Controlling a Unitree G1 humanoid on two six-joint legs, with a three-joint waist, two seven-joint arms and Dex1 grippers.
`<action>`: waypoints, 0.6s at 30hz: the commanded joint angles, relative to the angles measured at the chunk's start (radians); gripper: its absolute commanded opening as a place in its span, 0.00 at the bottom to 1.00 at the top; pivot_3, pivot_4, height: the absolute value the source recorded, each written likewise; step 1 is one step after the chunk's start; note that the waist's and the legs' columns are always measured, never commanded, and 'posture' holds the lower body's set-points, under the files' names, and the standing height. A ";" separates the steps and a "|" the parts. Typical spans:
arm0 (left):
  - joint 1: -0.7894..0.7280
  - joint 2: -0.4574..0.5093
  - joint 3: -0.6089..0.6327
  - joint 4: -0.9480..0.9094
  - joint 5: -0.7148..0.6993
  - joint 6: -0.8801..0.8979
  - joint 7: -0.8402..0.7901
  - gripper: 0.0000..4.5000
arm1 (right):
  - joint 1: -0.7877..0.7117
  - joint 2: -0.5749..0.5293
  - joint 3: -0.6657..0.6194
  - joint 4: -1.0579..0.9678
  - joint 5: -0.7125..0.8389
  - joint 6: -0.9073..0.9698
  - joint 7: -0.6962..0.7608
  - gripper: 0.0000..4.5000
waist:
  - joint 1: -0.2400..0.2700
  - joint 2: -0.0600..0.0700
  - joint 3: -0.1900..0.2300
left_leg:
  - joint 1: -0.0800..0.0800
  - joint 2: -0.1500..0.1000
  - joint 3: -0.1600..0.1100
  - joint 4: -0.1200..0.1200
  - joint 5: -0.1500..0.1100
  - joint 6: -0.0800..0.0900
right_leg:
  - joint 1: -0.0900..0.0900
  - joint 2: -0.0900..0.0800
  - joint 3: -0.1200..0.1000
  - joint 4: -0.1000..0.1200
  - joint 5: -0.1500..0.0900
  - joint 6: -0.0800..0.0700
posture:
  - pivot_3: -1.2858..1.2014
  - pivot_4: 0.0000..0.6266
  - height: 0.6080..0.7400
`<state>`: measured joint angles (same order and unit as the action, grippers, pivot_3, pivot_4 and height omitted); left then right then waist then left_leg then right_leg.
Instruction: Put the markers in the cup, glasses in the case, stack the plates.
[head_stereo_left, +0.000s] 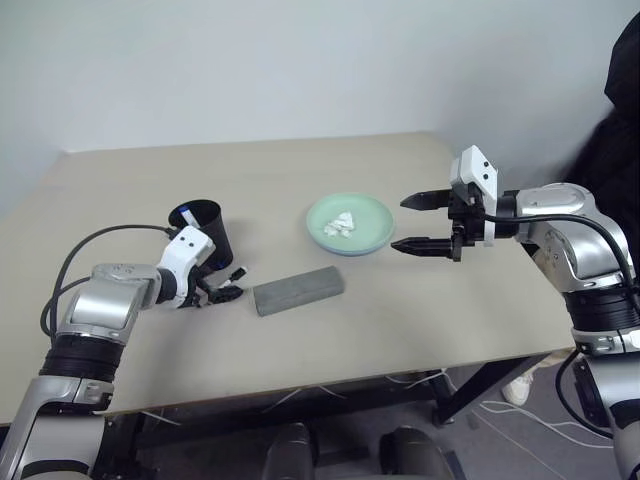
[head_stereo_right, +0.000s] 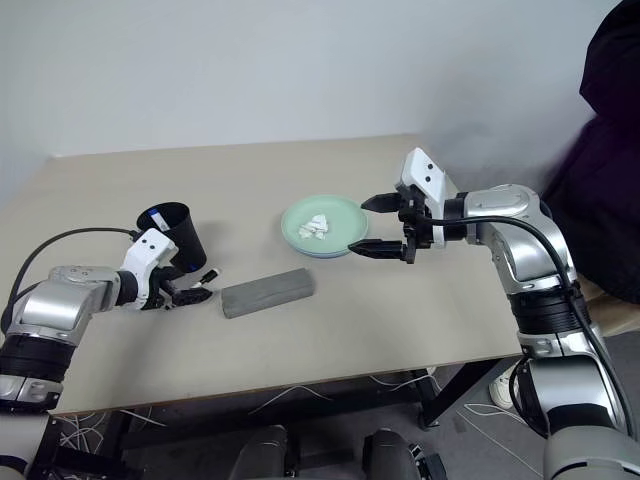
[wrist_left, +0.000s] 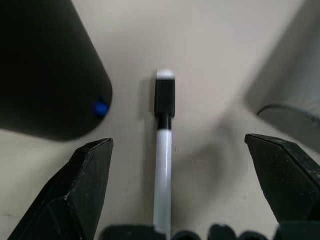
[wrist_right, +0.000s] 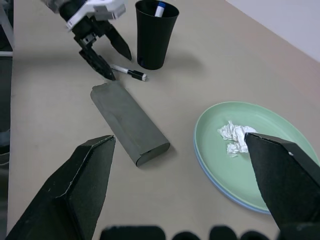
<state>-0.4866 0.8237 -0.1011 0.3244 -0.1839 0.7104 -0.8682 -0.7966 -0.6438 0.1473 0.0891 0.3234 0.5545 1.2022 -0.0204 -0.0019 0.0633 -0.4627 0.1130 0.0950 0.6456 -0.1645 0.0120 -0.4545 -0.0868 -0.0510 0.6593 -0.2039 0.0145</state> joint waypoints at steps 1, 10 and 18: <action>-0.054 0.002 -0.003 0.037 0.036 -0.046 -0.004 1.00 | -0.023 -0.002 -0.026 -0.030 0.013 -0.006 -0.009 1.00 | 0.000 0.000 0.000 | 0.000 0.000 0.000 0.000 0.000 0.000 | 0.000 0.000 0.000 0.000 0.000 0.000 | 0.52 0.00 0.79; -0.146 -0.022 -0.065 0.150 0.099 -0.111 -0.068 1.00 | -0.029 0.002 -0.024 -0.023 0.011 -0.016 -0.009 1.00 | 0.001 0.000 0.000 | 0.000 0.000 0.000 0.000 0.000 0.000 | -0.001 0.000 0.000 0.000 0.000 0.000 | 0.52 0.00 0.79; -0.210 -0.059 -0.092 0.243 0.146 -0.158 -0.092 1.00 | -0.018 0.004 -0.026 -0.040 0.015 -0.016 -0.014 1.00 | 0.000 0.000 0.000 | 0.000 0.000 0.000 0.000 0.000 0.000 | -0.001 0.000 0.000 0.000 0.000 0.000 | 0.52 0.00 0.79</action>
<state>-0.6630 0.7619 -0.1921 0.5678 -0.0509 0.5715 -0.9549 -0.7964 -0.6395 0.1473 0.0866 0.3232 0.5492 1.1956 -0.0203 -0.0020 0.0633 -0.4631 0.1128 0.0953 0.6458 -0.1645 0.0121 -0.4554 -0.0868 -0.0507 0.6596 -0.2038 0.0144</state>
